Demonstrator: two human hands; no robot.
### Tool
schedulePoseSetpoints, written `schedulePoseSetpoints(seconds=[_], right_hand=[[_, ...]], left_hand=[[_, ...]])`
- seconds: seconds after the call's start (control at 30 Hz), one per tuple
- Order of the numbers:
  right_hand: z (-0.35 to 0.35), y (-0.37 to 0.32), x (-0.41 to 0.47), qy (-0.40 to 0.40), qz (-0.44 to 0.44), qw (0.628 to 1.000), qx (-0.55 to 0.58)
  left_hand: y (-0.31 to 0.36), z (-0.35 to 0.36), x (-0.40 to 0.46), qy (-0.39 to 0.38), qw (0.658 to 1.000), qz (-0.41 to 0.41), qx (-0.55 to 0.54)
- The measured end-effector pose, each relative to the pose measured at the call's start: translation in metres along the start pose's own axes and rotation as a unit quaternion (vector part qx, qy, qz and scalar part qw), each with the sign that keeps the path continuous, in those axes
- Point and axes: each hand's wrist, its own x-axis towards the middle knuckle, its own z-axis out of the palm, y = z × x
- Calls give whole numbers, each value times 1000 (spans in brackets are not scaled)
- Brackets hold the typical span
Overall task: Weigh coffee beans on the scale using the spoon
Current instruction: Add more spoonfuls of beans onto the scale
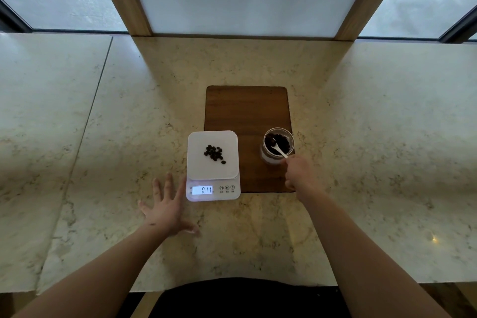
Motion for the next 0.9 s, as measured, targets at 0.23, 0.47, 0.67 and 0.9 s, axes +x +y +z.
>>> schedulePoseSetpoints(seconds=[0.23, 0.47, 0.67, 0.9], right_hand=[[-1, 4, 0, -13, 13, 999, 37], [0, 7, -1, -16, 2, 998, 59], [-1, 8, -2, -22, -4, 998, 64], [-2, 6, -5, -29, 4, 996, 82]], left_hand=[[-2, 2, 2, 2, 1000, 1, -3], [0, 1, 2, -5, 1000, -4, -4], [-1, 3, 3, -1, 1000, -2, -4], [-4, 4, 5, 5, 1000, 4, -10]])
